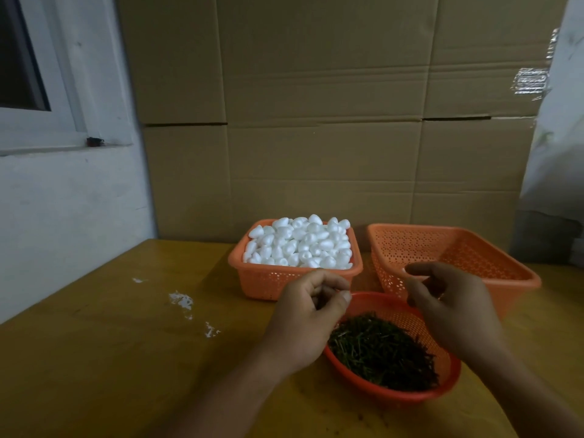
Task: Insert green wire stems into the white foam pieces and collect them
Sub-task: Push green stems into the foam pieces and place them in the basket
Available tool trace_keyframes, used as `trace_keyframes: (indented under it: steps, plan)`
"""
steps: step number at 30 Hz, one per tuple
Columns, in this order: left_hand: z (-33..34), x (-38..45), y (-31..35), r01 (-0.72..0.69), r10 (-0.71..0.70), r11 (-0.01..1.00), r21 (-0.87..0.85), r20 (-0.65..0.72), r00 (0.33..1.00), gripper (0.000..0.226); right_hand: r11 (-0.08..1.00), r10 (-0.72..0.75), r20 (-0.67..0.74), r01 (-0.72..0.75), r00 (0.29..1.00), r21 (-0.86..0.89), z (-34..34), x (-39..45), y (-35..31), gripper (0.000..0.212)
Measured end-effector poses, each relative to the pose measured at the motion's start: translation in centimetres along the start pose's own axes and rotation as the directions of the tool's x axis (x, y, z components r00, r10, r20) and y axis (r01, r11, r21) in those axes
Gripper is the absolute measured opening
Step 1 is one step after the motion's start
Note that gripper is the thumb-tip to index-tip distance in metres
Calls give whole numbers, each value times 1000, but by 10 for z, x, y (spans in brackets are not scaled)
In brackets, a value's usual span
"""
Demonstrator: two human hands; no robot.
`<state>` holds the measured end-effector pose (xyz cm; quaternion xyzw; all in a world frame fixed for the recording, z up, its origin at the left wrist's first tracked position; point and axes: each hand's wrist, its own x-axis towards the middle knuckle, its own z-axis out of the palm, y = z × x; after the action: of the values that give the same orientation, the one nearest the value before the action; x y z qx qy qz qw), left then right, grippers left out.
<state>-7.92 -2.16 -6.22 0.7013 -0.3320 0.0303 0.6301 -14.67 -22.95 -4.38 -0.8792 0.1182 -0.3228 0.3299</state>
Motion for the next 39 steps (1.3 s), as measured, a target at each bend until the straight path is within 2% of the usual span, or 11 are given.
trace_keyframes:
  steps: [3,5,8,12,16,19,24,28,32,36,39]
  plan:
    - [-13,13,2,59,-52,993,106,-63,997,14,999,-40,47,41,998,-28,5,-12,-2,26]
    - [-27,30,1,51,-18,970,238,-140,990,15,998,-55,56,56,997,-18,6,-16,-3,27]
    - [-52,65,-4,69,44,872,485,-219,975,18,997,-70,58,71,996,-7,6,-18,-3,26]
    - [-77,107,-15,93,-8,696,712,-122,992,27,995,-95,41,95,995,-1,6,-20,-2,24]
    - [-81,131,-22,-23,-61,509,860,63,996,38,996,-89,57,90,994,-9,7,-21,2,23]
    - [-78,141,-26,-87,-148,379,921,153,977,38,995,-97,80,98,992,-7,7,-22,4,23]
    - [-76,150,-33,-93,-247,274,957,163,955,40,994,-110,74,111,991,-9,8,-23,3,21]
    - [-75,152,-32,-106,-233,209,972,155,960,6,993,-116,61,117,991,-16,9,-24,3,19]
    - [-73,154,-32,-121,-236,162,979,158,959,29,990,-132,61,135,989,-40,10,-26,1,18]
    - [-70,155,-35,-139,-219,117,983,162,962,31,989,-133,72,137,988,-53,10,-26,1,18]
    - [-67,156,-35,-133,-216,121,984,157,964,36,990,-127,82,132,988,-49,8,-27,0,18]
